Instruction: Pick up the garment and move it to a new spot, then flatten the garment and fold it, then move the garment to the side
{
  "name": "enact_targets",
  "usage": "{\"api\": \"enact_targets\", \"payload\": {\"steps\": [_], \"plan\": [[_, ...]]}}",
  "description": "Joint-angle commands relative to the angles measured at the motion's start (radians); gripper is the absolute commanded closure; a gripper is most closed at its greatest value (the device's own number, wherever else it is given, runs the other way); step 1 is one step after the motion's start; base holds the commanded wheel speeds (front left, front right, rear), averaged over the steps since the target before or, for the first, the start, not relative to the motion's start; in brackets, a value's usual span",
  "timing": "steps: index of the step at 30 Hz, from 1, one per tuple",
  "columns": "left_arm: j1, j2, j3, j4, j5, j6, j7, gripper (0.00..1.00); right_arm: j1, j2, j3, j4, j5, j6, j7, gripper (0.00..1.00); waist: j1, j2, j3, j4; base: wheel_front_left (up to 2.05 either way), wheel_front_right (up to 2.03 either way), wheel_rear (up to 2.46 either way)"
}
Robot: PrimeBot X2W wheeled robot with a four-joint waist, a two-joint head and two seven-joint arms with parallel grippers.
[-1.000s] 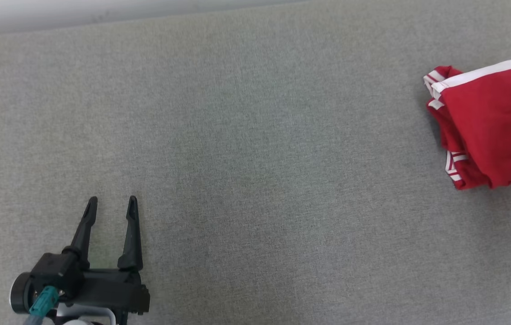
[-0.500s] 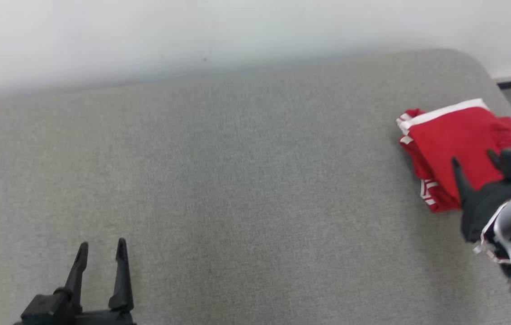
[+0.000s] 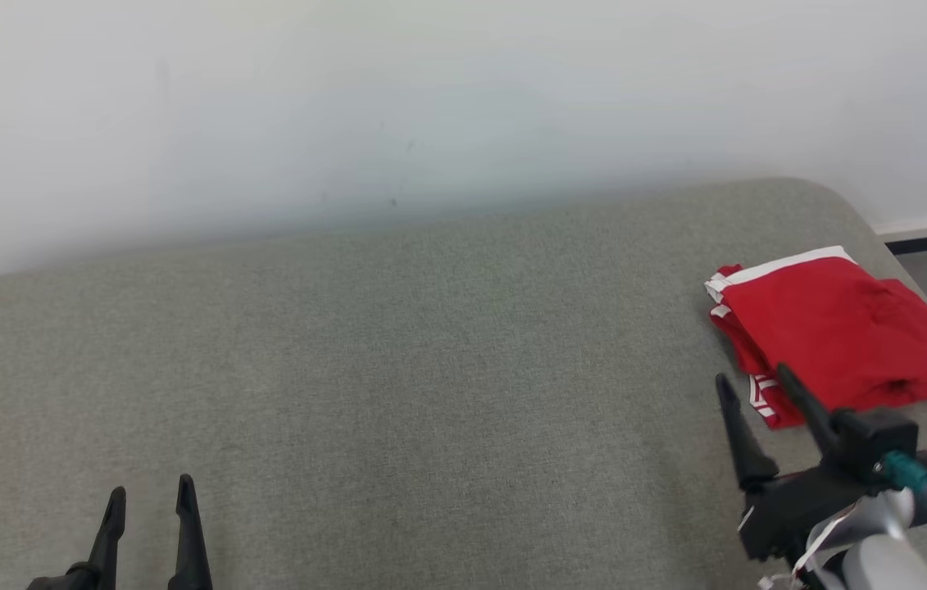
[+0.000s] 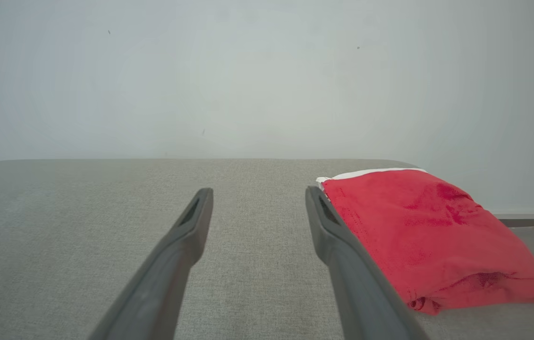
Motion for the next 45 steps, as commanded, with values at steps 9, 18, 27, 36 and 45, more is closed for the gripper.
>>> {"api": "enact_targets", "payload": {"steps": [9,18,27,36,45], "plan": [[0.035,0.001,0.013,0.039,0.021,-0.007,0.0,0.0,0.099,0.097,-0.018,-0.061,-0.048,-0.003,-0.01,0.0,0.0002,0.0001,-0.053,0.035,0.0,0.0,0.0],[0.053,0.001,0.023,0.059,0.014,-0.009,0.0,0.0,0.135,0.138,-0.029,-0.067,-0.059,-0.003,-0.006,0.0,0.0002,0.0001,-0.068,0.053,0.0,0.0,0.0],[0.054,0.001,0.027,0.065,0.021,-0.009,0.0,0.0,0.154,0.153,-0.011,-0.062,-0.071,-0.003,0.005,0.0,0.0002,0.0001,-0.071,0.057,0.0,0.0,0.0],[0.045,0.001,0.031,0.059,0.031,-0.013,0.0,0.0,0.16,0.159,-0.018,-0.062,-0.067,-0.003,0.01,0.0,0.0002,0.0001,-0.07,0.049,0.0,0.0,0.0],[0.048,0.001,0.015,0.054,0.028,-0.011,0.0,0.0,0.165,0.165,-0.016,-0.064,-0.053,-0.003,0.023,0.0,0.0002,0.0001,-0.067,0.043,0.0,0.0,0.0]]}}
